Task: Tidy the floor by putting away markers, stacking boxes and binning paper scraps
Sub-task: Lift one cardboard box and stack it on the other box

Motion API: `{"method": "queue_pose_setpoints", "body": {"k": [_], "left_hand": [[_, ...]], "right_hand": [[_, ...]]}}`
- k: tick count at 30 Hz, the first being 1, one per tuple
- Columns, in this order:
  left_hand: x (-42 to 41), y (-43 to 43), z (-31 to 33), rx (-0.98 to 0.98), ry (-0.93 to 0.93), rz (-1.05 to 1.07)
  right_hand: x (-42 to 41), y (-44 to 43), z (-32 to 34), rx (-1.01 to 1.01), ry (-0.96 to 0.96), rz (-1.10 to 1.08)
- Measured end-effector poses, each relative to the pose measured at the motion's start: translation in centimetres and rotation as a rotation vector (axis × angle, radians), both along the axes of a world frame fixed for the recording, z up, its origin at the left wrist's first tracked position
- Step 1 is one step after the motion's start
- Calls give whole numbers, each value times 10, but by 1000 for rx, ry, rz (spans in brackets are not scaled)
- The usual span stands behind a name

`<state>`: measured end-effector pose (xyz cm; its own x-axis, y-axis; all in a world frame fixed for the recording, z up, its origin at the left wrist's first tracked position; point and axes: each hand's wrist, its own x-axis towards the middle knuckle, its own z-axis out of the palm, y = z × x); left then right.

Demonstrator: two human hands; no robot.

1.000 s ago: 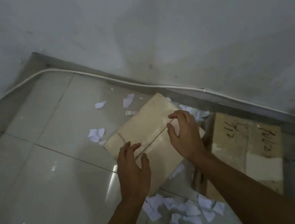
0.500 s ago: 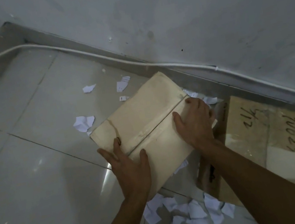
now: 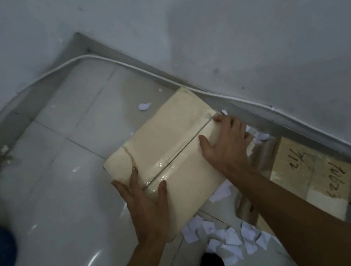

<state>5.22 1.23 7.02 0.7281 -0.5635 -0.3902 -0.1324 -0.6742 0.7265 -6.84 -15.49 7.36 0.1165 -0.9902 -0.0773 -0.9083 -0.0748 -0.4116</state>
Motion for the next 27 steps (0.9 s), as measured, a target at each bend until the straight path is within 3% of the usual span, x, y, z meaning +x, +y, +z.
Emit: {"method": "queue_pose_setpoints", "body": {"k": [5,12,20,27], "left_hand": [[67,13,60,16,-54,98],[171,1,86,-5,-32,216],[283,-20,13,-52,-90,224],[338,-63,-80,-54,-238,187]], "right_hand": [[77,7,54,32,-33,102],[201,-14,72,21,-59,228],[316,-48,19,19,-96,257],[382,-93,-69,-50,-118,286]]}}
